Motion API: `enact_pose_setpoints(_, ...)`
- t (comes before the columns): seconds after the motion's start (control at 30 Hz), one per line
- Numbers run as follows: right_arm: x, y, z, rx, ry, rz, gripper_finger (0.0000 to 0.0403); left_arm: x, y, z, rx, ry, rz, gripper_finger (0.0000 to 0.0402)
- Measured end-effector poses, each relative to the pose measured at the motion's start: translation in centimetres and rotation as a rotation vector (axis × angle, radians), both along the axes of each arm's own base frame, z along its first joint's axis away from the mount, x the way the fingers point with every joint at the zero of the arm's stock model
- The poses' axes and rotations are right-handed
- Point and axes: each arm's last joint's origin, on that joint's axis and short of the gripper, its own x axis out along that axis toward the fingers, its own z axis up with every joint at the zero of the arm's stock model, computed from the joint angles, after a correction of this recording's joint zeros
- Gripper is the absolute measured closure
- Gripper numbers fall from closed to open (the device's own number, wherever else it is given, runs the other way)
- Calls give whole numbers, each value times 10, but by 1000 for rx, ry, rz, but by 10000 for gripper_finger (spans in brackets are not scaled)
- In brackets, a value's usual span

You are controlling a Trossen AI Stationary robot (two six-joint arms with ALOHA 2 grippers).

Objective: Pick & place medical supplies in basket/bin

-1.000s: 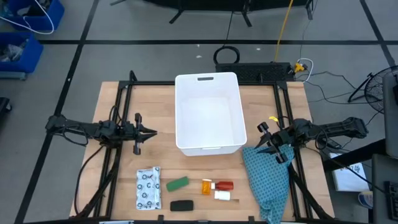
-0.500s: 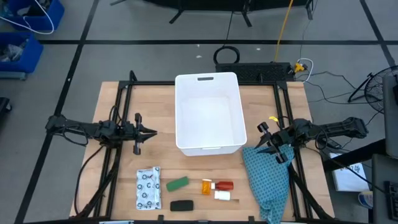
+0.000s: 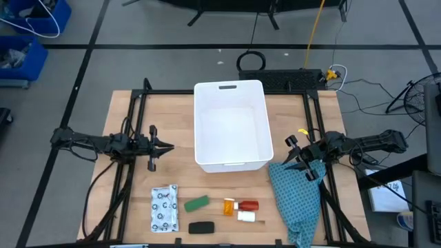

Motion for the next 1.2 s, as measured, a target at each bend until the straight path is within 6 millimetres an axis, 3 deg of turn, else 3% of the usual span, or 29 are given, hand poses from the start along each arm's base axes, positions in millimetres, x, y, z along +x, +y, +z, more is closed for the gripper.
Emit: enact_pose_setpoints(1.2, 0, -1, 0, -15, -11, -30, 332, 0, 0, 0, 0, 0, 0, 360)
